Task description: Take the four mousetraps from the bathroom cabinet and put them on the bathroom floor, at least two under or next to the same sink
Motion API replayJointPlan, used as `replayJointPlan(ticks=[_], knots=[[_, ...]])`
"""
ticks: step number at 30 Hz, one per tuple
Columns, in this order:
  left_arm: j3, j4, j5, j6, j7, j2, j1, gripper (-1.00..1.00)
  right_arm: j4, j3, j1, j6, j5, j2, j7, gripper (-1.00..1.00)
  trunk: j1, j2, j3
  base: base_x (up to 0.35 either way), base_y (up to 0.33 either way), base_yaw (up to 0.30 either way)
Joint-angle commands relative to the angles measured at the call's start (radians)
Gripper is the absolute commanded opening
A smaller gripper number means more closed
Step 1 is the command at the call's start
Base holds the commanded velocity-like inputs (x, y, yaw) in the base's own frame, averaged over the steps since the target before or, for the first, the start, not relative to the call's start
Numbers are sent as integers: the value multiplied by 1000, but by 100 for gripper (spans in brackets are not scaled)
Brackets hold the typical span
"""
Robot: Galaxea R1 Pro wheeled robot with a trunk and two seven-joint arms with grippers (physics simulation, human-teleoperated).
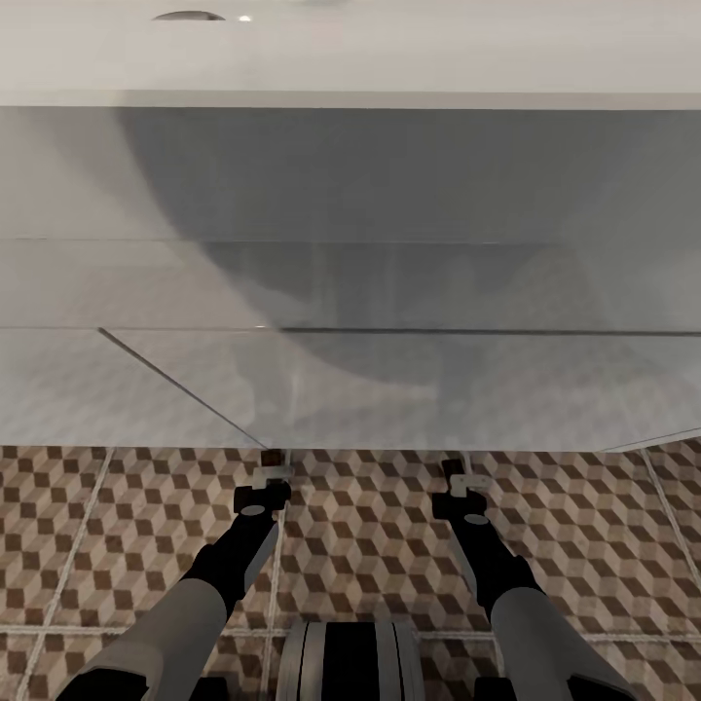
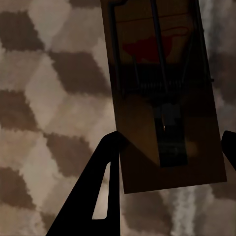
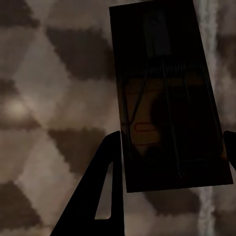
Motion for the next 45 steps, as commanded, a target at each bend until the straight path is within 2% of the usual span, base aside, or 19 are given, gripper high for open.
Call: replayJointPlan(ticks=[1, 11, 22, 45], knots=[[-6, -2, -2, 8, 7, 1, 0, -100, -2, -5, 0, 5, 9, 1, 1, -100, 0, 0, -1, 0, 0, 0], [-6, -3, -5, 7, 7, 1, 0, -100, -11, -4, 0, -9, 9, 2, -1, -100, 0, 0, -1, 0, 0, 0], [-7, -17, -6, 4, 7, 1, 0, -100, -14, -4, 0, -95, 11, 1, -24, -100, 0, 0, -1, 0, 0, 0], [-6, -15, -6, -11, 6, 1, 0, -100, -13, -2, 0, -100, 9, -2, -28, -100, 0, 0, -1, 37, 0, 0]])
